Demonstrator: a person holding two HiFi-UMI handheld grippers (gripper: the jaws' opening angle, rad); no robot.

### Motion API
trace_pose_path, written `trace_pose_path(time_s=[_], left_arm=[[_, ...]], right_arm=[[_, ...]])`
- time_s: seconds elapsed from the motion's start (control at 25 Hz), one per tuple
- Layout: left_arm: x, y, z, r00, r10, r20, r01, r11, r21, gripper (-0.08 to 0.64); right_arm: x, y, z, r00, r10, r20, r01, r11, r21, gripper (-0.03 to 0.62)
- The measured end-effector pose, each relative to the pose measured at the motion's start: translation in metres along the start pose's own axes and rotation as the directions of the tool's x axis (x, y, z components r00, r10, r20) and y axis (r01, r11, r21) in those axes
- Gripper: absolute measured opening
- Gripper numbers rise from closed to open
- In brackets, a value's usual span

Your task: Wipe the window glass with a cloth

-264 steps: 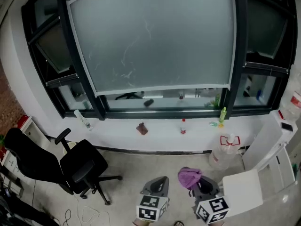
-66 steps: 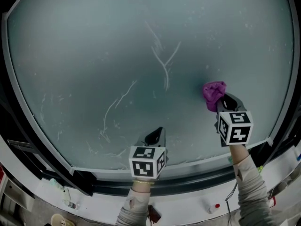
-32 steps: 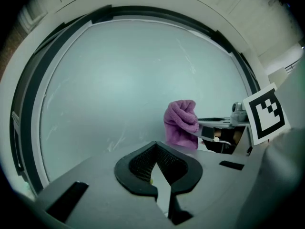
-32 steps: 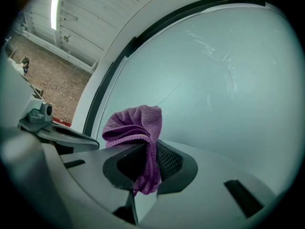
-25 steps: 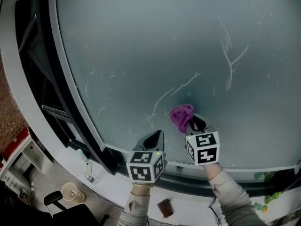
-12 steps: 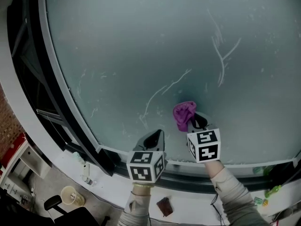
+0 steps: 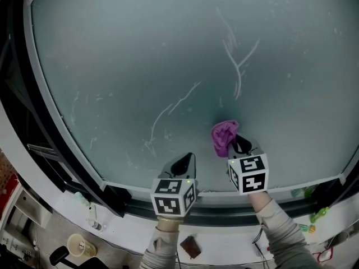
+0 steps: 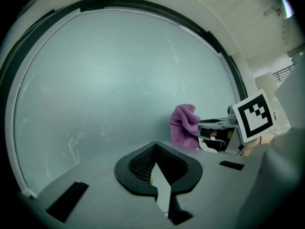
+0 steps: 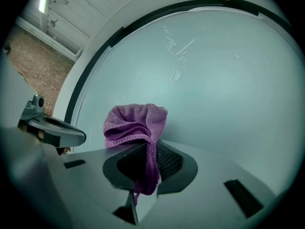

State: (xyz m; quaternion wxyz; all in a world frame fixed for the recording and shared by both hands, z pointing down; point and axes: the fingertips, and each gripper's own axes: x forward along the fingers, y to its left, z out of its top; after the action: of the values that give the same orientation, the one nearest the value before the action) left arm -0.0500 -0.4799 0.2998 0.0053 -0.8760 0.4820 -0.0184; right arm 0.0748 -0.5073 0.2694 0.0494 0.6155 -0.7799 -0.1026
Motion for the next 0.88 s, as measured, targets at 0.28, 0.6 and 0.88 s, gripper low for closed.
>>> trace_pose_path(time_s=[0.28, 0.6, 0.88], left_arm=[[0.023, -0.038, -0.001, 0.996, -0.089, -0.006, 0.089, 0.996, 0.002, 0.005], [0.04, -0.076, 0.0, 0.985, -0.172, -0.011, 0.172, 0.985, 0.01, 0.005], [0.051, -0.099, -0.001, 0.975, -0.222, -0.016, 0.222, 0.975, 0.016, 0.005]], right_arm=[[-0.03, -0.054, -0.011, 0.993, -0.113, -0.027, 0.113, 0.994, -0.008, 0.048], [-0.065, -0.106, -0.025, 0.97, -0.235, -0.057, 0.235, 0.972, 0.0, 0.048], [-0.089, -0.146, -0.037, 0.944, -0.32, -0.085, 0.321, 0.947, 0.002, 0.048]])
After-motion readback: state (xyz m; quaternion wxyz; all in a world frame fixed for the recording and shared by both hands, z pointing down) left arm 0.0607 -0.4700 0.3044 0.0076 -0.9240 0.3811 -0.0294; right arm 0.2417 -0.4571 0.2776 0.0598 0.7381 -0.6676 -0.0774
